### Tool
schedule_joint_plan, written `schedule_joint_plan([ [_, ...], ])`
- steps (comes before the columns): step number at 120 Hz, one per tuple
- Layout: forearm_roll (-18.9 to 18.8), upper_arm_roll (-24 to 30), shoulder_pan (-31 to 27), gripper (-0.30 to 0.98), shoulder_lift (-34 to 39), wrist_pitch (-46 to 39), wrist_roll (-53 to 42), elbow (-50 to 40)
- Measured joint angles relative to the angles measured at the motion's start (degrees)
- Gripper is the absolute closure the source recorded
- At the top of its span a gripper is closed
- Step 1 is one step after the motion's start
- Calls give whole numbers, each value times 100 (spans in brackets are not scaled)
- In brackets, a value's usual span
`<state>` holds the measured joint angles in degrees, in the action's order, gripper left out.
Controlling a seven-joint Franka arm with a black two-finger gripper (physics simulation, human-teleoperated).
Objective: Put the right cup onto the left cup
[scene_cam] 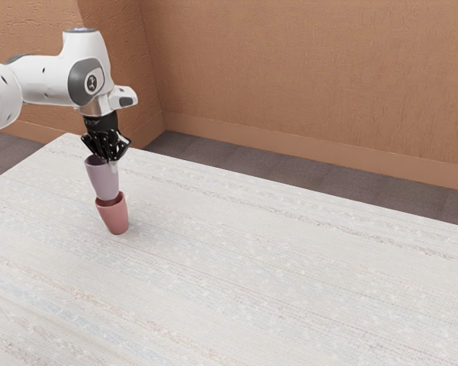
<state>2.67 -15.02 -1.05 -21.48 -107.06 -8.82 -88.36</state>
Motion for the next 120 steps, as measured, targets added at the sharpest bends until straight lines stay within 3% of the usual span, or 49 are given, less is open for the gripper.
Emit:
schedule_joint_plan([
  [78,214,-2,-121,78,-326,-235,-373,-15],
  [88,265,39,-123,67,-327,-224,-407,-17],
  [106,310,76,-123,35,-296,-189,-453,-17],
  [120,323,87,-123,20,-198,-141,-477,-17],
])
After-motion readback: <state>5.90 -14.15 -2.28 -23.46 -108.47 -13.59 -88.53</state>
